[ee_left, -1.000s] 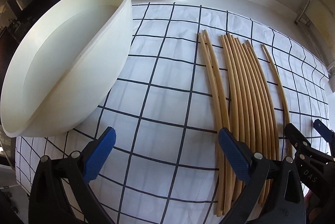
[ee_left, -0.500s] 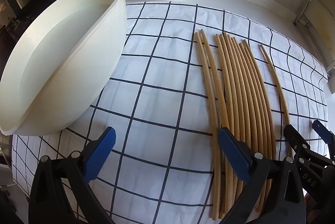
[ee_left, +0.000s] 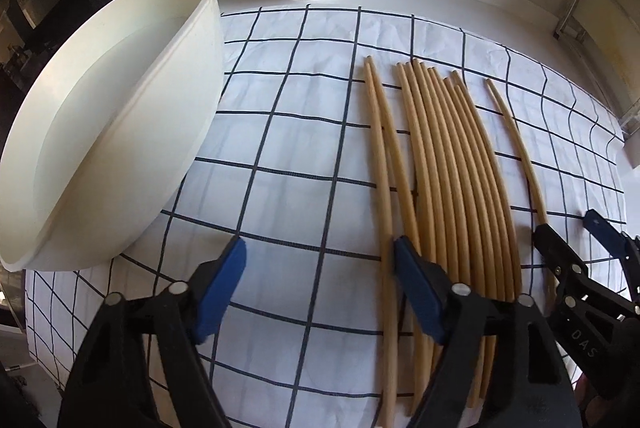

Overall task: Organize utensils
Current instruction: 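Move both tools over the row of wooden chopsticks on the checkered cloth, then close the left tool on one chopstick while the right tool grasps another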

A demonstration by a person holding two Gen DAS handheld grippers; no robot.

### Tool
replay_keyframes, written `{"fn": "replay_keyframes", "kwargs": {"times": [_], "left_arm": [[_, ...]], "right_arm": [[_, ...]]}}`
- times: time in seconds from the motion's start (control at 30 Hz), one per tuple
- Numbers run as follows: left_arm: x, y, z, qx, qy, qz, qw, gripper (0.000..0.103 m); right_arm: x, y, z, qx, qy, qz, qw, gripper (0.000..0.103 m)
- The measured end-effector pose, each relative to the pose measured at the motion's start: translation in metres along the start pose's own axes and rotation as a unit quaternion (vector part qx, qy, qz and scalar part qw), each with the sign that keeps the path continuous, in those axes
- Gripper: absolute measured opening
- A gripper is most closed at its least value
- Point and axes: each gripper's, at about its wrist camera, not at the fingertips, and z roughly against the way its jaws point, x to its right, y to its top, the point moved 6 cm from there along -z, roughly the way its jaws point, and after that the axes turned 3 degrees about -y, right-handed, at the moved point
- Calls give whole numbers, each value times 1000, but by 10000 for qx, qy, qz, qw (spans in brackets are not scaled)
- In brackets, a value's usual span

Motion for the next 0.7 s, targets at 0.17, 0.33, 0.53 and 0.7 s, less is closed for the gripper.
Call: {"fn": "replay_keyframes", "kwargs": {"times": [0.17, 0.33, 0.53, 0.7], "left_arm": [[12, -3, 6, -72, -176, -153, 9997, 33], [21, -3, 4, -215, -263, -324, 9989, 7], [5, 0, 9, -397, -431, -357, 9976, 7], [4, 16, 24, -236, -599, -490, 9967, 7]], "right_arm": [[-12, 3, 4, -13, 119, 257, 9996, 37], [-18, 2, 5, -146, 157, 411, 9989, 6], [-10, 6, 11, -214, 409, -27, 9989, 6], [-13, 17, 32, -77, 439, -269, 9986, 6]]}}
